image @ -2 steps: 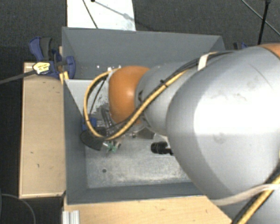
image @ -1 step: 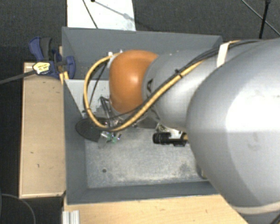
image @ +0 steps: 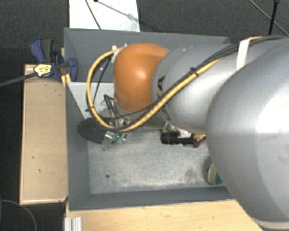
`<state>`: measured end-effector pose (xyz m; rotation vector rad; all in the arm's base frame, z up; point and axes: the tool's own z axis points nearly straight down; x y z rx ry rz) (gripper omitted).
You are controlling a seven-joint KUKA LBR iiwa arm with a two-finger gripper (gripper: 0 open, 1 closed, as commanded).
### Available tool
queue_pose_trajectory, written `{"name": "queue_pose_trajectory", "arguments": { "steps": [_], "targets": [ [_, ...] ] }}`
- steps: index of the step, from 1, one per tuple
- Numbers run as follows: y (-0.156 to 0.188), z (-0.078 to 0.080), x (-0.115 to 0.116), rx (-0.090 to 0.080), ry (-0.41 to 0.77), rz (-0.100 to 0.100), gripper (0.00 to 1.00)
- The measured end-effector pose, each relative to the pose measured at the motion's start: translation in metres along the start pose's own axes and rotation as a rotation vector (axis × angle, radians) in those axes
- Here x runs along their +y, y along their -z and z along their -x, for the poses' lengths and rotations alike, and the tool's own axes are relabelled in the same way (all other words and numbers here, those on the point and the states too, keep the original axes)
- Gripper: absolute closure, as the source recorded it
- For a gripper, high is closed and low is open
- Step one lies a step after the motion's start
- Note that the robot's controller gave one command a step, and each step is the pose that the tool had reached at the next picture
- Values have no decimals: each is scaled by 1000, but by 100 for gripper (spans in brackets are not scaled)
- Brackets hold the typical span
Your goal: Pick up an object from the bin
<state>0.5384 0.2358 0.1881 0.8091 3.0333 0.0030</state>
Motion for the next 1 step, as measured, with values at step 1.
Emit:
{"name": "queue_pose_trajectory", "arguments": {
  "steps": [1],
  "targets": [
    [54,9,-1,-3,4,2,100]
  ]
}}
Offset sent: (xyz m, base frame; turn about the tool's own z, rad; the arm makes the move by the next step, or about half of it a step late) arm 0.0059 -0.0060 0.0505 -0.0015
